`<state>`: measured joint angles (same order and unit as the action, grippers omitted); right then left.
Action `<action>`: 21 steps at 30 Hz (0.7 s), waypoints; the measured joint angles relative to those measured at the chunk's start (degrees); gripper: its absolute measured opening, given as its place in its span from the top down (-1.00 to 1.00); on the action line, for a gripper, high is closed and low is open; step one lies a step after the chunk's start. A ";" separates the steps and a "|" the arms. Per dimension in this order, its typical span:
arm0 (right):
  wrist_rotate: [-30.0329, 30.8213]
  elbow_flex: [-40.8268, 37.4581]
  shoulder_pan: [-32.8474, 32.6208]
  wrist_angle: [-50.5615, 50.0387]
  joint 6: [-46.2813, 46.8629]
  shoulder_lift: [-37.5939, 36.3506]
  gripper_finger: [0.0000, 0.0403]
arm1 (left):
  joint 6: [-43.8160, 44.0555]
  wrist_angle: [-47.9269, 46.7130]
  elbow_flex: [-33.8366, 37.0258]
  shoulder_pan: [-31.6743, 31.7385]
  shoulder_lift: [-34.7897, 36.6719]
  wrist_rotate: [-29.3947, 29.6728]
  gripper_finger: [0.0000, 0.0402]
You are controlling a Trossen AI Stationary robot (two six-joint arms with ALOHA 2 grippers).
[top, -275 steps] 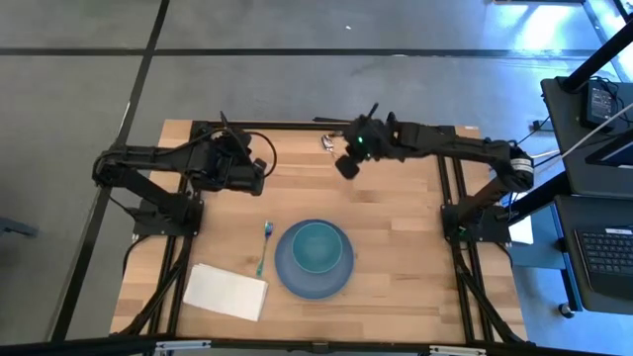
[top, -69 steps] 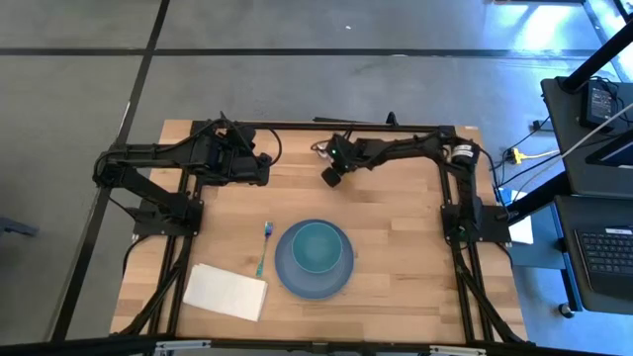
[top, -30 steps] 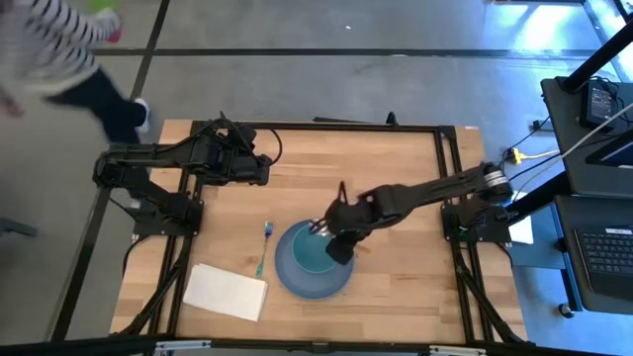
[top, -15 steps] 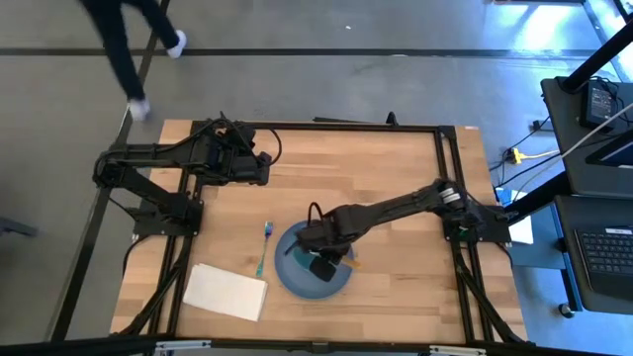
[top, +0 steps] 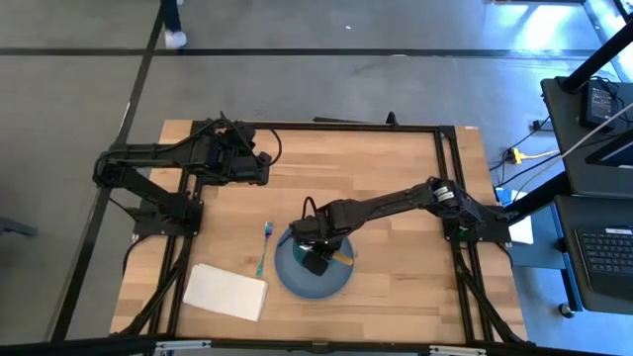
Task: Set table place
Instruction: Put the spoon into the bowl
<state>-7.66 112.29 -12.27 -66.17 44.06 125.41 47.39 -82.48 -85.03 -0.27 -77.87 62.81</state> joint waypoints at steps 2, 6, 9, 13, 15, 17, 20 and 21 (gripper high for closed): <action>0.09 -0.04 0.00 0.01 -0.83 0.19 0.72 | -0.01 0.00 0.00 0.00 0.00 0.00 0.81; 0.09 -0.21 0.00 0.30 -0.83 1.16 0.71 | -0.01 0.00 0.00 0.00 0.00 0.00 0.85; 0.09 -0.24 -0.04 1.01 -0.90 2.14 0.65 | -0.01 0.00 0.00 0.00 0.00 0.00 0.88; 0.04 -0.24 -0.04 1.05 -1.06 2.73 0.62 | -0.01 0.00 0.00 0.00 -0.02 -0.02 0.92; 0.09 -0.24 -0.04 1.10 -1.10 2.73 0.62 | -0.01 -0.02 0.00 0.00 0.00 -0.02 0.94; 0.09 -0.24 -0.04 1.09 -1.06 2.73 0.62 | -0.01 0.00 0.00 0.00 -0.02 -0.04 0.96; -0.43 -0.24 -0.14 0.88 -1.06 2.64 0.62 | -0.01 0.00 0.00 0.00 -0.02 -0.04 0.98; -0.83 -0.24 -0.15 0.85 -1.07 2.62 0.62 | -0.01 0.00 0.00 0.00 0.00 -0.04 0.99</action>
<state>-8.49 112.05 -12.43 -65.32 42.99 128.03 47.37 -82.48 -85.03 -0.27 -77.87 62.76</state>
